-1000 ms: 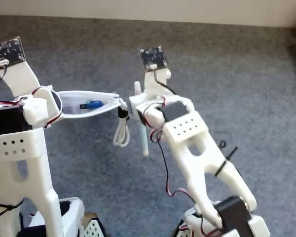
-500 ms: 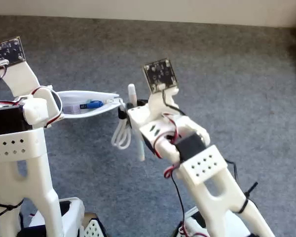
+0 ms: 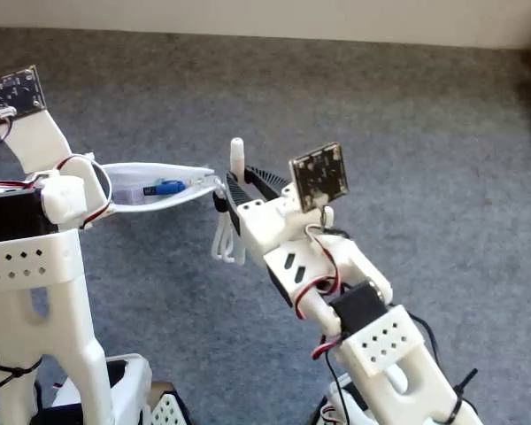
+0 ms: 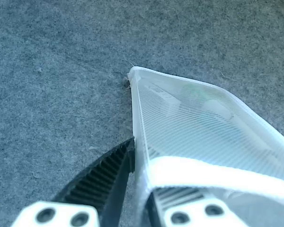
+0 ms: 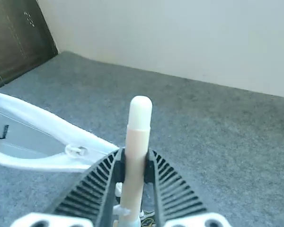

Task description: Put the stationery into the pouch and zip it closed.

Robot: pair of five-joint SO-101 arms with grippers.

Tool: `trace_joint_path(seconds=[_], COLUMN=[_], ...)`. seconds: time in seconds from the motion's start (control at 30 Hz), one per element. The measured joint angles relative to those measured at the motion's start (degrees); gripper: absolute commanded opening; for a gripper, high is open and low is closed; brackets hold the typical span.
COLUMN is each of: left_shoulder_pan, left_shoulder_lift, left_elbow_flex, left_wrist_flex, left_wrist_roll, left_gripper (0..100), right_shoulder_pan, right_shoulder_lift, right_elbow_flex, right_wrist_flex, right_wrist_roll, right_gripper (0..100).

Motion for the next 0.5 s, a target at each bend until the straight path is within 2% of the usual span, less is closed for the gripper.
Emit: trace_joint_path(seconds=[0.5], left_shoulder_pan=[0.0], left_shoulder_lift=[0.0], left_elbow_flex=[0.0], left_wrist_flex=[0.0], left_wrist_roll=[0.0], left_gripper=[1], right_shoulder_pan=[-10.1], right_shoulder_lift=[-8.4], right_elbow_flex=[0.0], right_wrist_flex=[-0.6], right_wrist_roll=[0.0], right_gripper=[0.5])
